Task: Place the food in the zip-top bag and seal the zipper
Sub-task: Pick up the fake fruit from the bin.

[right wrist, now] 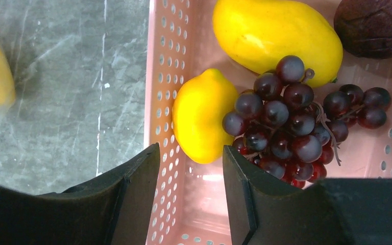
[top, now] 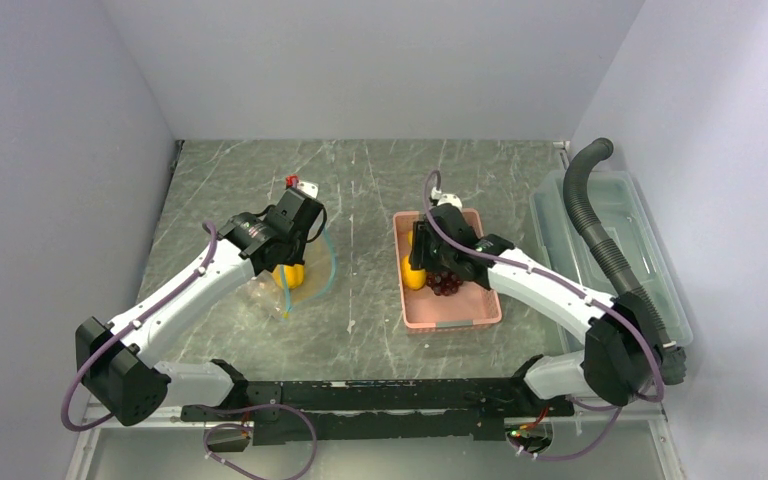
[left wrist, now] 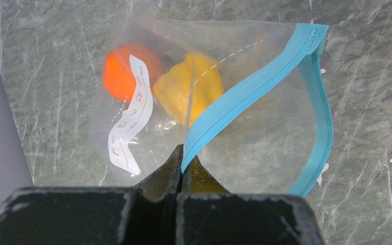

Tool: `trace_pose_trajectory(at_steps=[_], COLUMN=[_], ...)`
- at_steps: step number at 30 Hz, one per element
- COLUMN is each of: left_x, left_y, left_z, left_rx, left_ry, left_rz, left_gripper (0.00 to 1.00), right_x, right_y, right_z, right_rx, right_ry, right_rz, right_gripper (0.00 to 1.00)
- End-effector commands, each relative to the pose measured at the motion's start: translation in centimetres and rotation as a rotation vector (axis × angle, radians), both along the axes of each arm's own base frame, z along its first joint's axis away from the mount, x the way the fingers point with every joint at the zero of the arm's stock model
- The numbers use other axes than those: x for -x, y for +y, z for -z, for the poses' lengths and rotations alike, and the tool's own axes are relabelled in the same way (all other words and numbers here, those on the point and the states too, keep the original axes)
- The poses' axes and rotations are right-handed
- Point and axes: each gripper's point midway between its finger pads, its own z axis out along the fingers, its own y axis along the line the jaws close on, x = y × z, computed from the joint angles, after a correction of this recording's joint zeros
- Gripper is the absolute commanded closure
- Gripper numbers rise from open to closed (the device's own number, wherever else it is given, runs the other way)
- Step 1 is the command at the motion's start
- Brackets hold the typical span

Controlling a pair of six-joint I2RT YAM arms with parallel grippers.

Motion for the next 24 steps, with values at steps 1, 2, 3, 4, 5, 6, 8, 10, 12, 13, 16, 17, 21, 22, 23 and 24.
trace_pose_trajectory(at_steps=[1, 2, 3, 4, 5, 6, 8, 10, 12, 13, 16, 17, 21, 22, 23, 24], left_x=[-0.2, -0.2, -0.2, -0.2, -0.2, -0.2, -0.2, -0.2, -0.3, -0.2, -0.2, -0.2, -0.2, -0.2, -0.2, -0.2], left_y=[0.1, 0.0, 0.1, 0.1, 0.1, 0.1, 0.1, 0.1, 0.0, 0.1, 0.1, 0.1, 0.1, 0.1, 0.1, 0.1], left_z=[-0.1, -0.2, -0.2, -0.2, -0.2, -0.2, -0.2, -0.2, -0.2, -0.2, -0.2, -0.1, -0.1, -0.1, -0.1, -0.1], left_rx=[-0.002, -0.001, -0.001, -0.001, 0.000, -0.001, -0.001, -0.003, -0.001, -0.003, -0.002, -0.004, -0.005, -0.005, -0.006, -0.006], left_ry=[-0.011, -0.011, -0.012, -0.012, -0.011, -0.013, -0.013, -0.012, -0.013, -0.012, -0.012, -0.010, -0.009, -0.010, -0.009, -0.010], left_rz=[-0.009, -0.007, -0.008, -0.007, -0.008, -0.008, -0.010, -0.008, -0.008, -0.008, -0.008, -0.007, -0.006, -0.007, -0.007, -0.006], left_gripper=[1.00, 1.00, 1.00, 1.00, 1.00, 1.00, 1.00, 1.00, 1.00, 1.00, 1.00, 1.00, 1.00, 1.00, 1.00, 1.00], right_x=[-0.4, -0.5, -0.6, -0.6, -0.7, -0.8, -0.9, -1.0, -1.1, -1.2, -1.5, -1.5, -2.0, -2.1, -2.2, -2.3], right_y=[0.4, 0.4, 0.5, 0.6, 0.6, 0.7, 0.8, 0.9, 1.0, 1.1, 1.4, 1.5, 1.9, 2.0, 2.1, 2.2], right_z=[1.3, 1.6, 1.9, 2.3, 2.6, 2.9, 3.3, 3.6, 3.8, 3.9, 4.2, 4.4, 5.1, 5.3, 5.5, 5.6], right_rx=[0.005, 0.011, 0.016, 0.022, 0.027, 0.032, 0.036, 0.040, 0.043, 0.042, 0.040, 0.041, 0.045, 0.046, 0.047, 0.048], right_ry=[0.026, 0.031, 0.039, 0.049, 0.056, 0.062, 0.069, 0.075, 0.079, 0.081, 0.087, 0.091, 0.102, 0.105, 0.108, 0.111], right_rz=[0.009, 0.012, 0.011, 0.012, 0.014, 0.015, 0.017, 0.017, 0.017, 0.017, 0.015, 0.015, 0.016, 0.016, 0.015, 0.016], right_gripper=[0.50, 0.51, 0.51, 0.51, 0.50, 0.48, 0.45, 0.41, 0.38, 0.36, 0.33, 0.32, 0.30, 0.30, 0.29, 0.28])
